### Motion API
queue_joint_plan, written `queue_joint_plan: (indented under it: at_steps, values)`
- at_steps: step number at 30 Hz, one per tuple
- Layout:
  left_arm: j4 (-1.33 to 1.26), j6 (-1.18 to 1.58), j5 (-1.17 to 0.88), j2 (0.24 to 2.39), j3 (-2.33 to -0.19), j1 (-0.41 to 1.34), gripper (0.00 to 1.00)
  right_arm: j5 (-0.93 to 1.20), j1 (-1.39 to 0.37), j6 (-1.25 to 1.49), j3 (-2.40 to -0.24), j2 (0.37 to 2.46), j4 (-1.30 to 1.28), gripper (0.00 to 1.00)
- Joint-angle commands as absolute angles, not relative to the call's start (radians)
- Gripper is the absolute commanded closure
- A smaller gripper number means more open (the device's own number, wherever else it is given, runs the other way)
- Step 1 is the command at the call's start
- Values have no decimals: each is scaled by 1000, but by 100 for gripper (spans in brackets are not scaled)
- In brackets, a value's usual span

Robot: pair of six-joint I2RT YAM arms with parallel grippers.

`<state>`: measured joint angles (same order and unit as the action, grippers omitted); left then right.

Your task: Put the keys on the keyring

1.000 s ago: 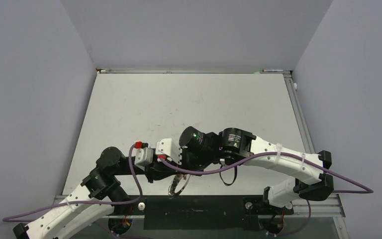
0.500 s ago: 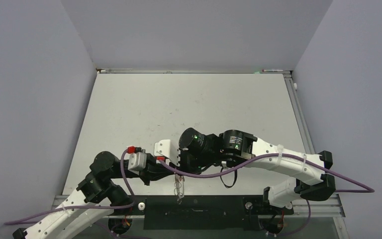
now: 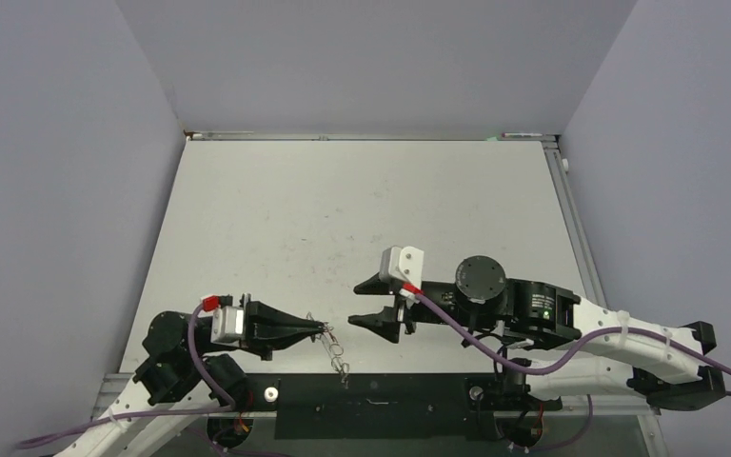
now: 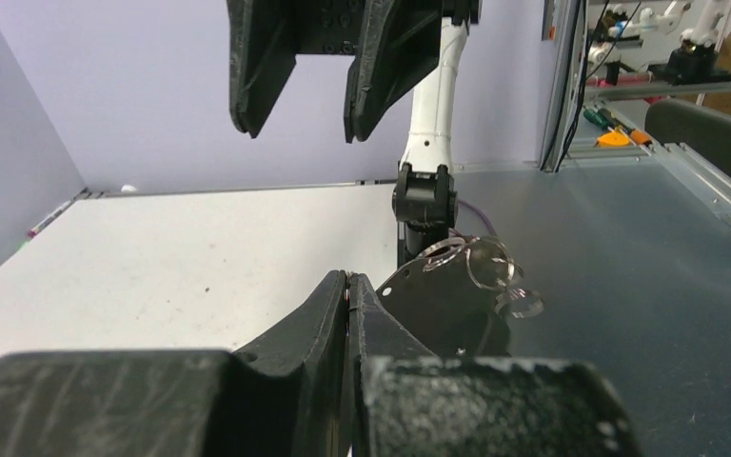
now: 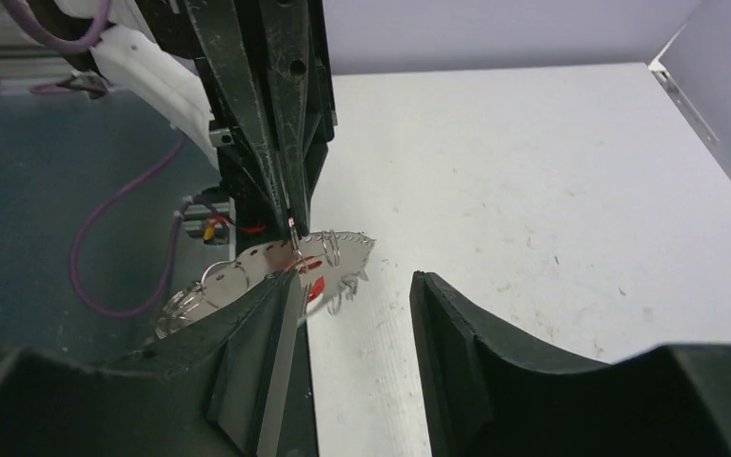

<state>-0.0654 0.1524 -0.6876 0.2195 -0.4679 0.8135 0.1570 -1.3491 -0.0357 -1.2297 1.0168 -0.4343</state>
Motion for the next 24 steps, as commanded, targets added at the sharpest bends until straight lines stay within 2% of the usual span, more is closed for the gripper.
queue_joint_plan:
  at_steps: [1,5,11,15,24]
  values:
    - [-252,252,-669,176,-455,802,100,221,-1349,26,-1108,951,-132,53]
    - [-383,349,-662,149,-423,801,100,305,-1351,47,-1071,958,-71,54]
    - [-445,388,-629,133,-410,802,100,338,-1355,105,-1030,988,56,56]
    - [-444,387,-602,138,-408,798,100,336,-1365,123,-1010,1012,105,62]
    - [-473,426,-614,140,-389,753,100,304,-1390,121,-1011,1061,160,60]
